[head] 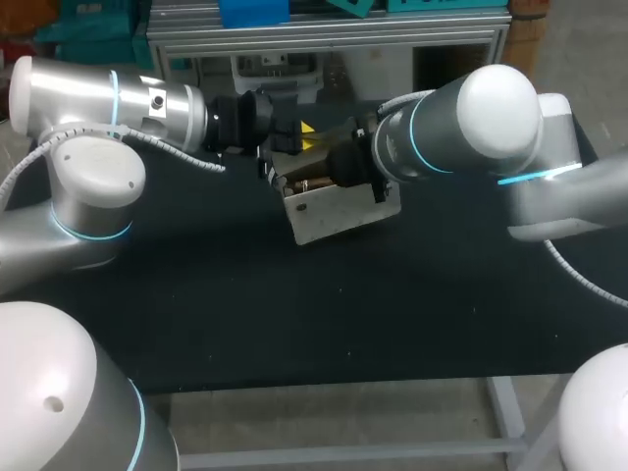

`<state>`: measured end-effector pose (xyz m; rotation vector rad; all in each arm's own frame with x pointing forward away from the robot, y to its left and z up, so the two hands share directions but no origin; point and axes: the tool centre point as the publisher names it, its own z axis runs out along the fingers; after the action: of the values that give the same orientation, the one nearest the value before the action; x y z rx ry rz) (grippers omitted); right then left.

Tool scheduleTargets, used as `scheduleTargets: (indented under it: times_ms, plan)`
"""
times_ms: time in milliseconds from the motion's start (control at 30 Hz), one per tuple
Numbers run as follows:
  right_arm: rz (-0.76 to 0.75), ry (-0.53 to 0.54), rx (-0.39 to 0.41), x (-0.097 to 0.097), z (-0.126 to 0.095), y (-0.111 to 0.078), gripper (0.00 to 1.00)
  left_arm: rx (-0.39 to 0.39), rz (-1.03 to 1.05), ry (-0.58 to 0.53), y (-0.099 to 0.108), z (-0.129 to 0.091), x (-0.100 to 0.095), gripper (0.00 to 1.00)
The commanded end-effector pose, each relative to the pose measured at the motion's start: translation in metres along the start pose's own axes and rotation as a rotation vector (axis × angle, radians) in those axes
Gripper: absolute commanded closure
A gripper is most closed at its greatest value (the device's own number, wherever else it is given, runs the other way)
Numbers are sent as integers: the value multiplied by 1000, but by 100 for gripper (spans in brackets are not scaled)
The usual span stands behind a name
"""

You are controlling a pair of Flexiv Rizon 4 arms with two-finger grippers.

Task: Pick up the bag, open it, inspect its contents, close it, and place it on the opposite side

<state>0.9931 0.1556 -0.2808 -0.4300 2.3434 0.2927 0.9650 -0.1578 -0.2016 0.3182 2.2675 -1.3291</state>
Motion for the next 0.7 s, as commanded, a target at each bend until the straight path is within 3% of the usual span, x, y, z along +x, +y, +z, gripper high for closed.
scheduleTargets:
  times_ms: [33,67,133,200,267,333,367,467,700]
  plan:
    - [-3,-62,8,-2,-20,3,100,-13,-6,-7,1,1,5,100]
    - [-4,-71,9,-3,-23,4,94,-17,-7,-7,1,0,6,100]
    - [-4,-89,12,-6,-29,4,70,-20,-10,-7,1,-1,7,100]
    - [-1,-107,16,-8,-33,5,58,-22,-10,-7,0,-2,9,100]
    - [-1,-117,20,-10,-37,5,54,-25,-10,-8,-1,-3,11,100]
    - [0,-126,21,-11,-40,5,55,-28,-10,-11,-3,-5,12,100]
    - [-1,-132,22,-11,-42,6,62,-28,-11,-12,-4,-5,13,100]
    - [-1,-150,23,-11,-48,8,100,-48,-30,-16,-6,-8,14,100]
    - [-9,-201,26,-11,-76,14,100,-69,-128,35,-12,-11,16,100]
